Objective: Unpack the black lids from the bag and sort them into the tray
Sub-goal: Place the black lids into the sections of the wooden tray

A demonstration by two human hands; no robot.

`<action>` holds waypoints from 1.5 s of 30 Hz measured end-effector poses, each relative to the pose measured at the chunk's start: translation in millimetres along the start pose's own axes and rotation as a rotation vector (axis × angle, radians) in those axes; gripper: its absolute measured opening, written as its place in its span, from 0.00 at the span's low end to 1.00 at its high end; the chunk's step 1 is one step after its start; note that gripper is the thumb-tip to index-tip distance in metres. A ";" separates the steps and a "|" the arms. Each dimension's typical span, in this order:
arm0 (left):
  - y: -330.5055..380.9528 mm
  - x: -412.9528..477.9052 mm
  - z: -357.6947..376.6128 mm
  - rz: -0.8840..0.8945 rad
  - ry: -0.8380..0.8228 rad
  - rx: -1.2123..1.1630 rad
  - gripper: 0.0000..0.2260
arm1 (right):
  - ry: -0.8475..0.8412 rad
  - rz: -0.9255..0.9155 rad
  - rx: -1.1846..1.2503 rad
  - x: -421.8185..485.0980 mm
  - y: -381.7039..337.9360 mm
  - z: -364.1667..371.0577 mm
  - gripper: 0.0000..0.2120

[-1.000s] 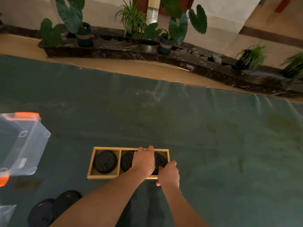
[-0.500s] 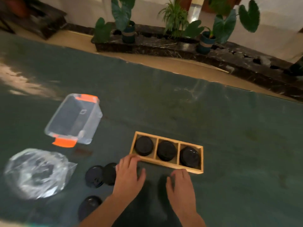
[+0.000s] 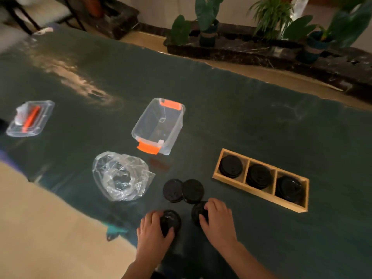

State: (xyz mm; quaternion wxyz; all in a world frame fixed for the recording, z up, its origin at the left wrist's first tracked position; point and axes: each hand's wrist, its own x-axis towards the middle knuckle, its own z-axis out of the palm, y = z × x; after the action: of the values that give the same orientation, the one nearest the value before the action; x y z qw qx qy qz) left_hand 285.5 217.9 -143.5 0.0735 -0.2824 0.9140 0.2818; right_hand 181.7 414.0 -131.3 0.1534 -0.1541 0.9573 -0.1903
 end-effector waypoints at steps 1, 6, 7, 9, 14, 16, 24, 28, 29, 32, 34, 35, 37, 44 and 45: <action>-2.5 -2.2 0.0 0.003 -0.014 0.003 0.25 | 0.018 0.000 0.001 9.5 -5.6 0.6 0.11; -9.3 -12.6 -1.3 0.009 -0.050 -0.028 0.33 | -0.098 0.019 -0.074 67.4 -32.1 3.4 0.31; -10.3 -14.4 -1.6 0.007 -0.049 -0.038 0.34 | -0.130 0.023 -0.103 75.0 -35.9 5.0 0.34; -12.4 -17.3 -3.2 -0.006 -0.040 -0.066 0.34 | -0.150 0.021 -0.143 84.8 -41.0 7.9 0.36; -20.0 -18.9 -7.4 -0.032 -0.029 -0.113 0.36 | -0.099 0.016 -0.163 88.4 -44.4 5.9 0.30; -21.8 -19.2 -6.8 -0.026 -0.037 -0.121 0.36 | -0.026 -0.026 -0.151 87.0 -50.2 3.9 0.28; -29.4 -19.4 -2.7 -0.008 -0.046 -0.110 0.37 | -0.105 -0.221 -0.269 97.4 -96.5 23.3 0.31; -32.9 -19.4 -1.6 0.003 -0.036 -0.105 0.37 | -0.146 -0.201 -0.298 101.7 -92.4 36.2 0.33; -32.3 -18.5 -2.0 -0.004 -0.046 -0.106 0.37 | -0.150 -0.194 -0.298 101.8 -90.5 37.6 0.34; -24.6 -14.2 -2.6 -0.011 -0.075 -0.108 0.38 | -0.193 -0.190 -0.282 101.0 -84.9 37.6 0.37; -17.1 -10.2 -1.4 -0.001 -0.078 -0.106 0.38 | -0.208 -0.184 -0.245 98.2 -83.2 32.1 0.34; -13.8 -7.7 -0.6 0.004 -0.080 -0.103 0.38 | -0.186 -0.185 -0.218 94.3 -81.6 27.8 0.30; -9.0 -3.2 1.1 0.015 -0.104 -0.081 0.38 | -0.077 -0.201 -0.150 78.8 -76.2 18.4 0.18; -27.1 -0.2 2.5 0.056 -0.141 -0.146 0.31 | -0.285 -0.322 -0.084 5.1 -67.1 31.6 0.22; -32.2 -0.1 2.3 0.041 -0.140 -0.199 0.30 | -0.325 -0.295 -0.113 0.9 -70.0 38.2 0.28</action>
State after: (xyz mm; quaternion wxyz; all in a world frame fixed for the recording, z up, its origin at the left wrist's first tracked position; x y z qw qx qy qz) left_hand 303.4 197.3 -160.5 0.1028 -0.2491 0.8798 0.3915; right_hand 210.9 339.9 -136.3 0.2671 -0.3295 0.8962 -0.1295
